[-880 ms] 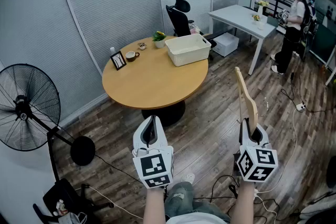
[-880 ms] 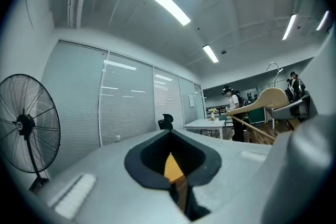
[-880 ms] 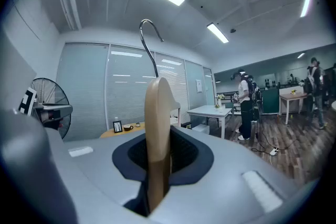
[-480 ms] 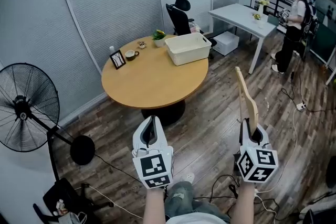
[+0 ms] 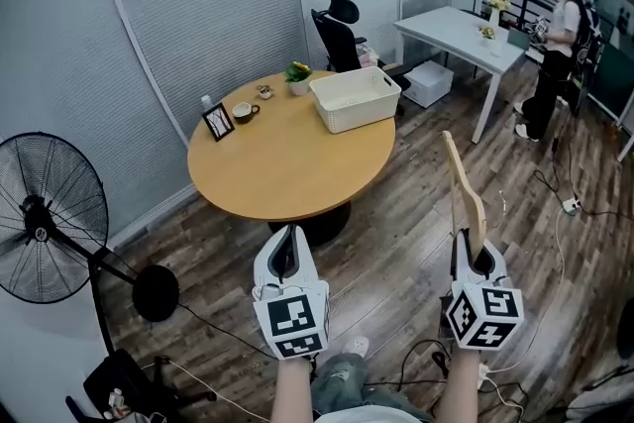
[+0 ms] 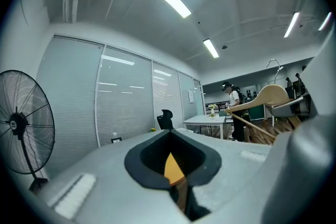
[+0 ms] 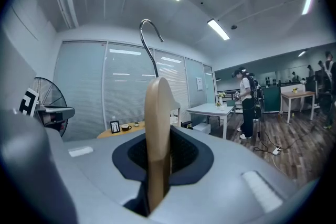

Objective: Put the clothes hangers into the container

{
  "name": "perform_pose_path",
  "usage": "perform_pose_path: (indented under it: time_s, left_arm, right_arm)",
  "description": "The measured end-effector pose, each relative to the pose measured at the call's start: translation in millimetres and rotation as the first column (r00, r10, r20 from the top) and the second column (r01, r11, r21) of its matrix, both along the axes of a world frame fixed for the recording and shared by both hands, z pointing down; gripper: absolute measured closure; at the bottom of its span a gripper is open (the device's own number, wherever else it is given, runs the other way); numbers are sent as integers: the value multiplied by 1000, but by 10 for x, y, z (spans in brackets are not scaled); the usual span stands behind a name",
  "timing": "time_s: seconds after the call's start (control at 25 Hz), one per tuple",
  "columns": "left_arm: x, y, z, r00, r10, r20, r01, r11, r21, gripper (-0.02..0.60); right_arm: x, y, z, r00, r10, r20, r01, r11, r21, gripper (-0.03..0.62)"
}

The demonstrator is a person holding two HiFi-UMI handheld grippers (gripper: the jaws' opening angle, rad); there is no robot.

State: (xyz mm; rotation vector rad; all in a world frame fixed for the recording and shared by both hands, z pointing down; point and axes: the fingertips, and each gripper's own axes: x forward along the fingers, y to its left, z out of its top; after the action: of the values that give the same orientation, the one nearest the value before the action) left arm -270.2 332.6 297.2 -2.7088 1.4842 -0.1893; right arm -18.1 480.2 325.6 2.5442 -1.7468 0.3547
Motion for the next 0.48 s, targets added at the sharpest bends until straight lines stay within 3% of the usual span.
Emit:
perform_pose_path:
  time_s: [0.48]
  left_arm:
    - [430, -1077, -34, 999, 39, -5, -39, 999, 11, 580]
  right_arm:
    - [336, -1041, -43, 1000, 17, 8, -17, 1000, 16, 531]
